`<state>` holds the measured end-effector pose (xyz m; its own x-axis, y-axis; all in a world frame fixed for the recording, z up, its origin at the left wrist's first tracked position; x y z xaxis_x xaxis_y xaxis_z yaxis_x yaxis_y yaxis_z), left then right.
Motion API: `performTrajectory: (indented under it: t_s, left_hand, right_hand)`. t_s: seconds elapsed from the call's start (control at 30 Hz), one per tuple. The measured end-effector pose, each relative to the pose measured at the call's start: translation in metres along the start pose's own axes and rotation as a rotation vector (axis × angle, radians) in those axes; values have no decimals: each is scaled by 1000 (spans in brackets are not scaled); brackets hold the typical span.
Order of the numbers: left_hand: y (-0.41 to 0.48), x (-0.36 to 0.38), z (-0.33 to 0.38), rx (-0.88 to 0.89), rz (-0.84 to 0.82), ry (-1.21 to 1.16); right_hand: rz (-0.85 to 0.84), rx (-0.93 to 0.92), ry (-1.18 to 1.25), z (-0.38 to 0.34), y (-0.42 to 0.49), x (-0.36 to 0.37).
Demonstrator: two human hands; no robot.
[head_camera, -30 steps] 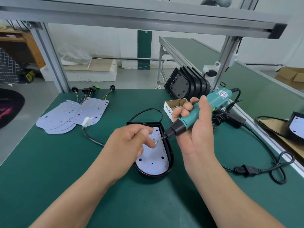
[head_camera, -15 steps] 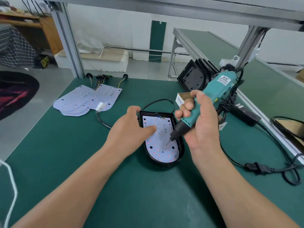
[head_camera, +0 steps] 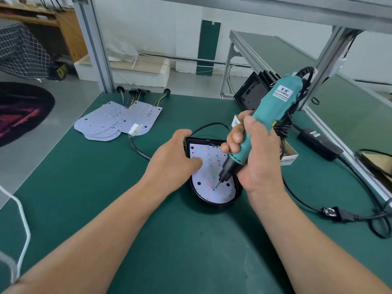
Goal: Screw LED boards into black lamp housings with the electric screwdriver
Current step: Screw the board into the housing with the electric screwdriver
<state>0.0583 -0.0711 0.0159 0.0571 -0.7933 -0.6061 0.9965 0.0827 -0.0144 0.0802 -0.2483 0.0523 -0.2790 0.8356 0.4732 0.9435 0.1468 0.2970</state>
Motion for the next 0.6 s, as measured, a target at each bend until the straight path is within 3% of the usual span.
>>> performTrajectory:
  t_s: [0.6]
  left_hand:
    - [5, 2, -5, -18, -6, 12]
  right_hand:
    - [-154, -67, -142, -3, -9, 12]
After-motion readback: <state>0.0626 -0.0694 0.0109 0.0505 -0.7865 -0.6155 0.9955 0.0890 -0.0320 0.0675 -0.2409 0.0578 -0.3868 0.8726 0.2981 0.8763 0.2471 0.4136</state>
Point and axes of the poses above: each hand's wrist, its own y-axis towards the middle knuckle, its own x-axis out of the palm, z = x × y, the point moved 1 cm from there along y, towards the middle knuckle, and after that the axes turned 5 degrees about -z, right-handed, at the moved point
